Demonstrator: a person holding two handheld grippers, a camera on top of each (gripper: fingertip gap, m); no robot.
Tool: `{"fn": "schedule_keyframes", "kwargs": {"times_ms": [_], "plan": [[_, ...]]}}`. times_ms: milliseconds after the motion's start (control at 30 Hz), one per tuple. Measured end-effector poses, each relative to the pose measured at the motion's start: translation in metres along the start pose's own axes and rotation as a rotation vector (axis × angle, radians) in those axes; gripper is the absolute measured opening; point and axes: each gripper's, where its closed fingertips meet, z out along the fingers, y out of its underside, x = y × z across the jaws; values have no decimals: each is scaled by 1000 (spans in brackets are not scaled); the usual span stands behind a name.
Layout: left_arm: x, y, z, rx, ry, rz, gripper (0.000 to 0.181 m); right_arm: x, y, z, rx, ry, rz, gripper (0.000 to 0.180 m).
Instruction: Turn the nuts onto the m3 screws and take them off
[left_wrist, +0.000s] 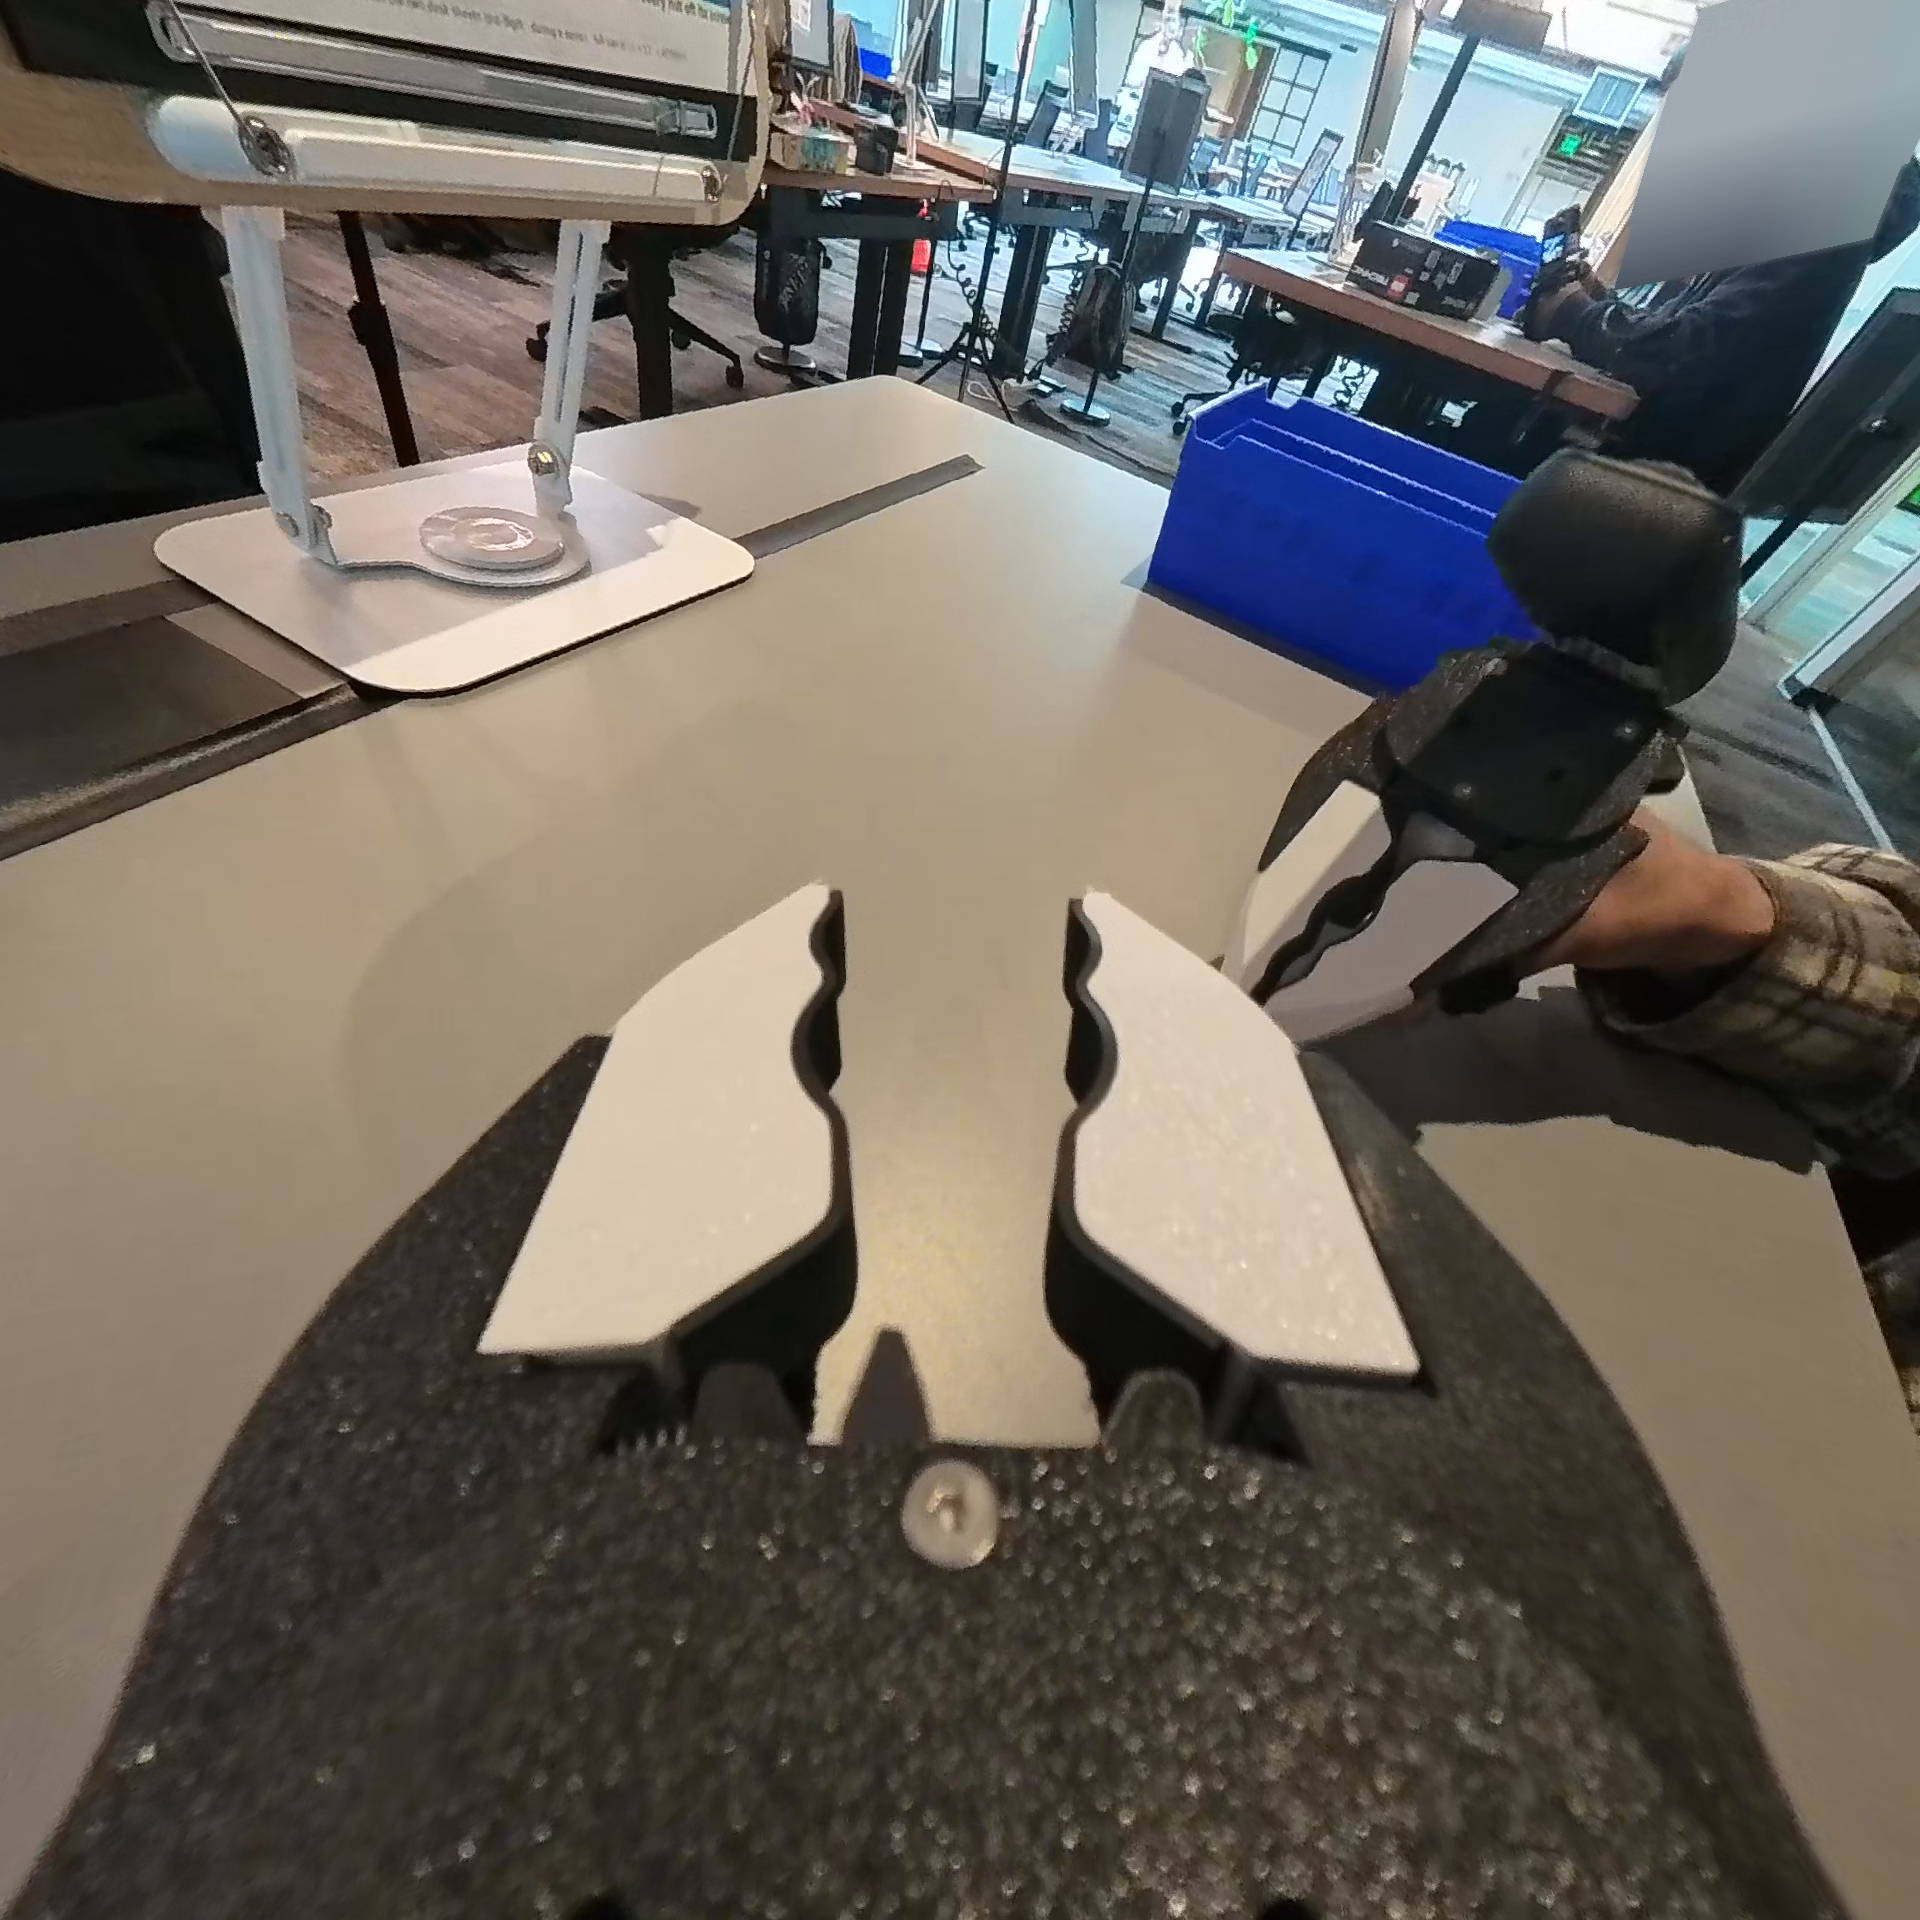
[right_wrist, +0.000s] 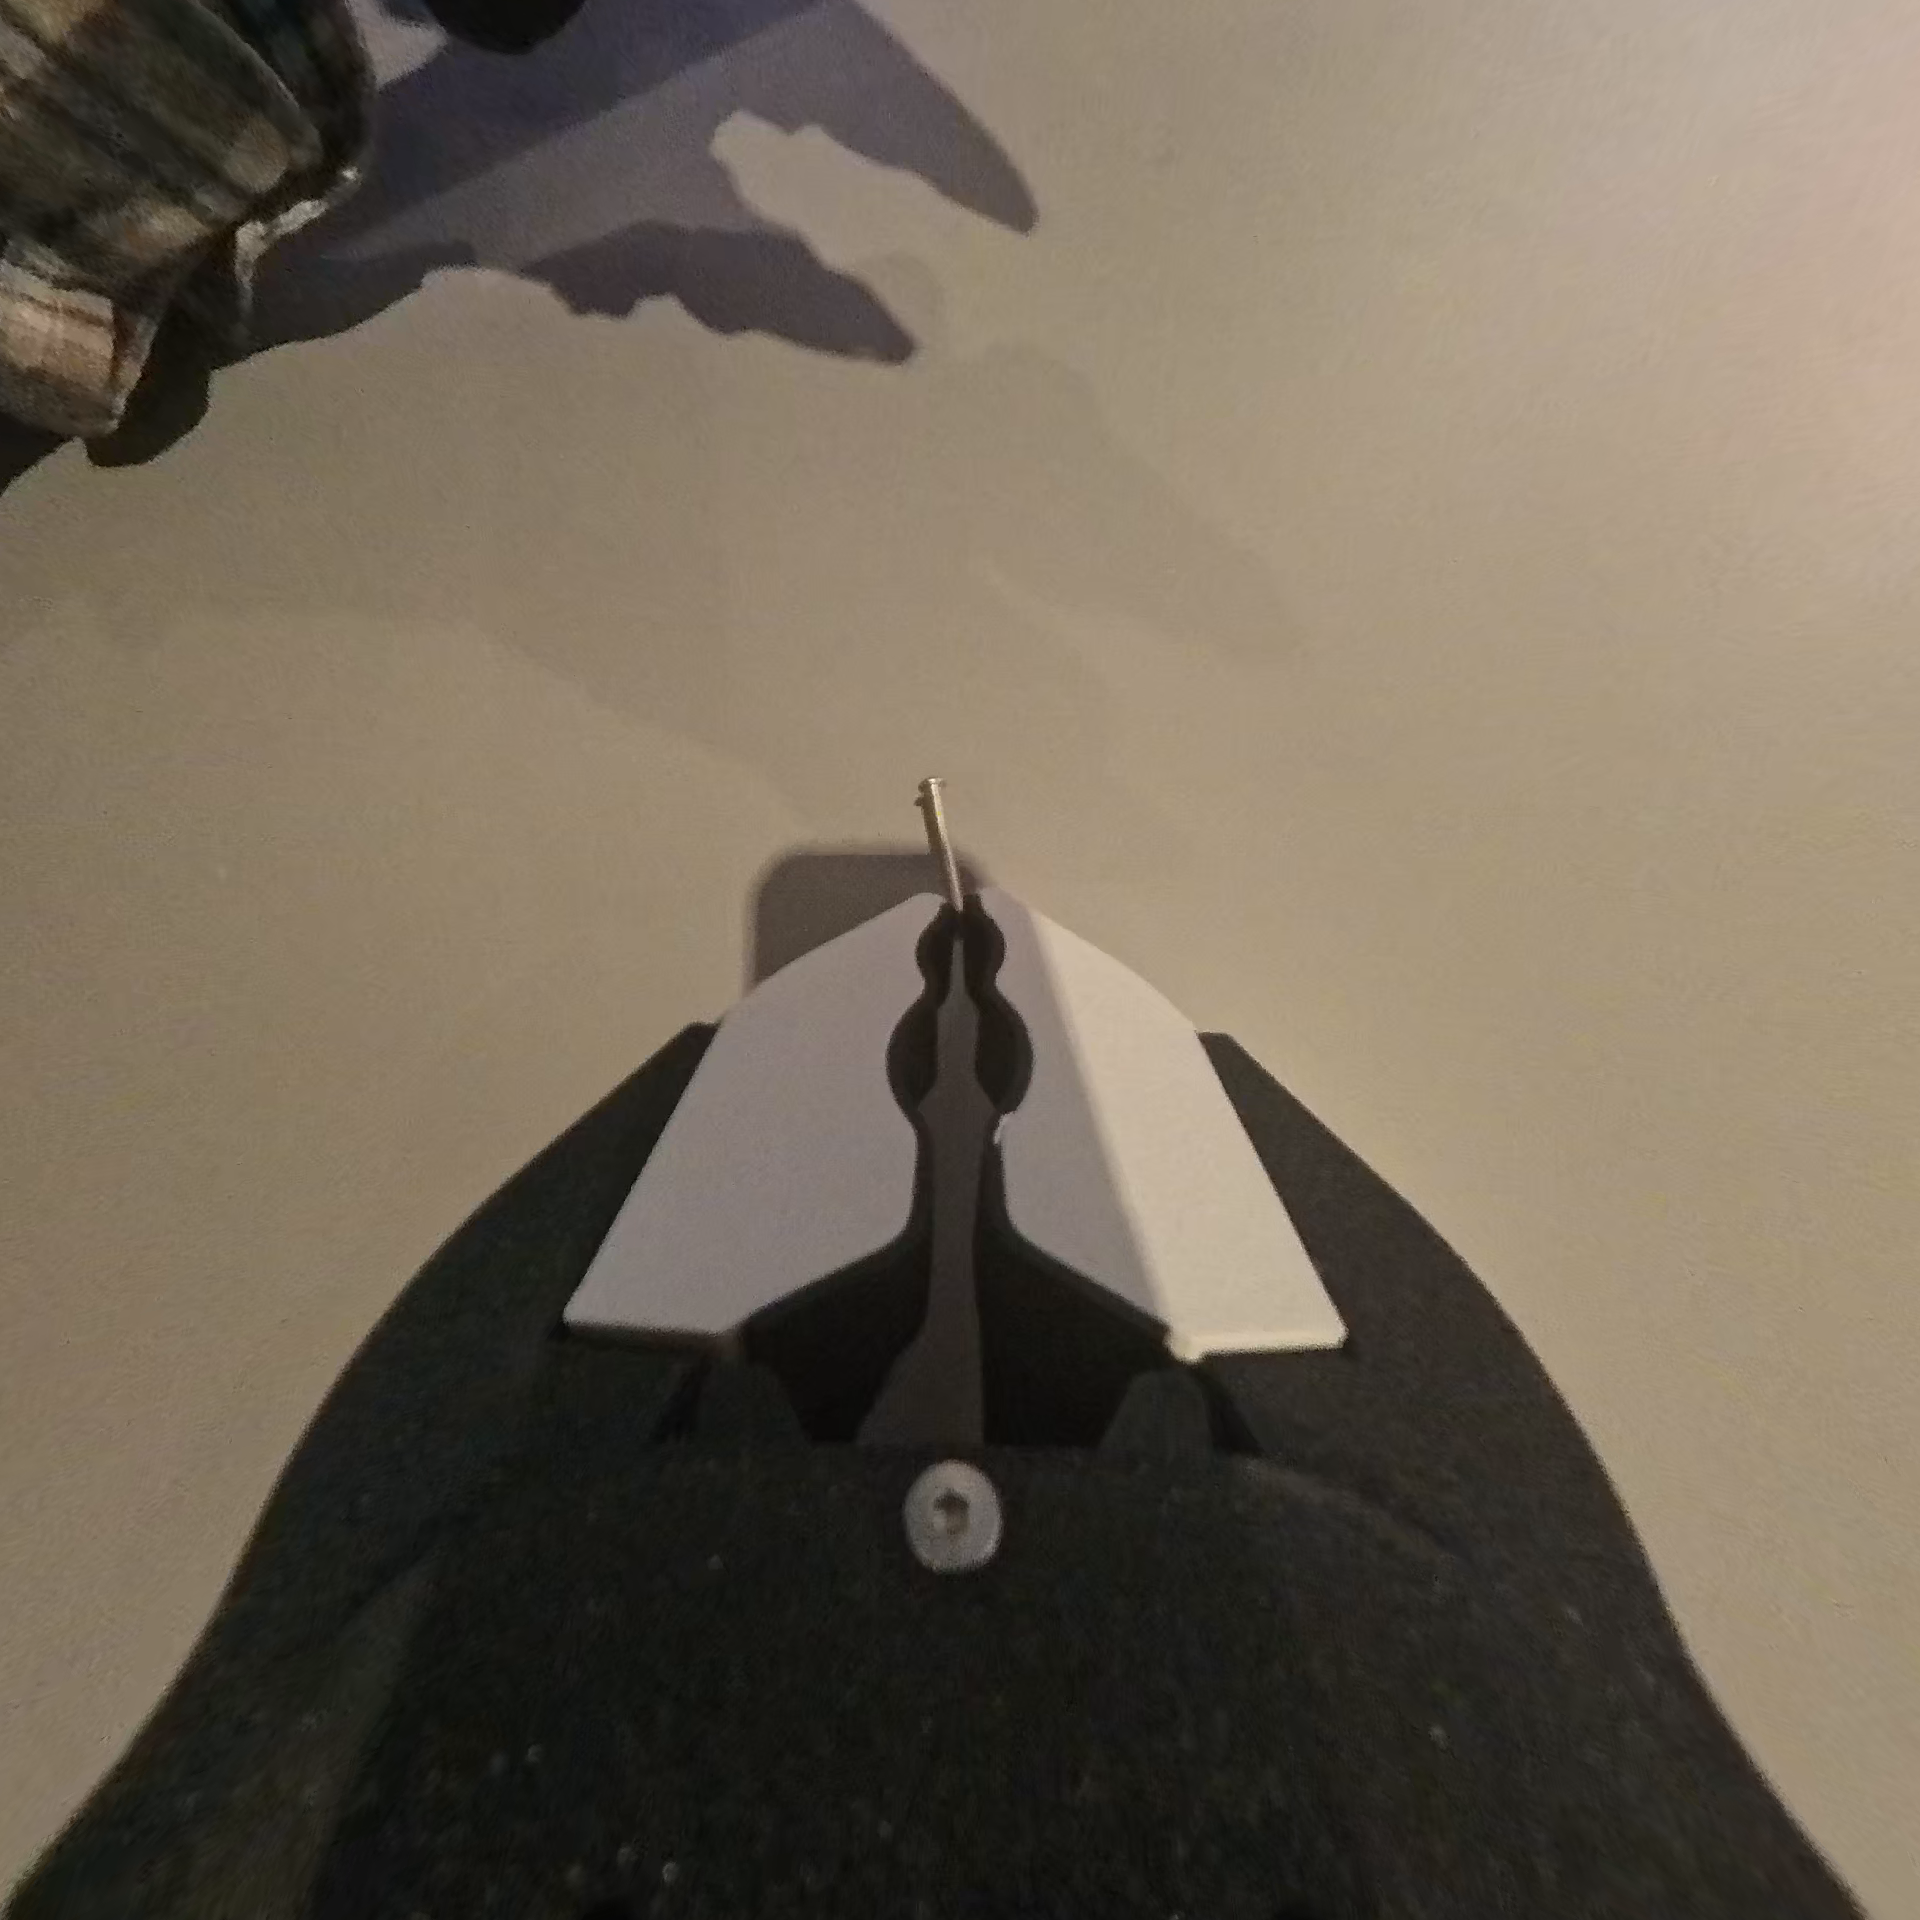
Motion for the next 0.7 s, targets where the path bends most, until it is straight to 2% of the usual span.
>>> {"fn": "schedule_keyframes", "kwargs": {"times_ms": [267, 433, 700], "plan": [[18, 16, 12, -85, 89, 56, 39, 14, 2, -18, -12, 2, -31, 1], [33, 30, 27, -149, 110, 149, 40, 27, -3, -41, -90, 8, -102, 1], [68, 39, 56, -185, 196, 160, 38, 30, -17, -61, -226, -20, -211, 1]]}}
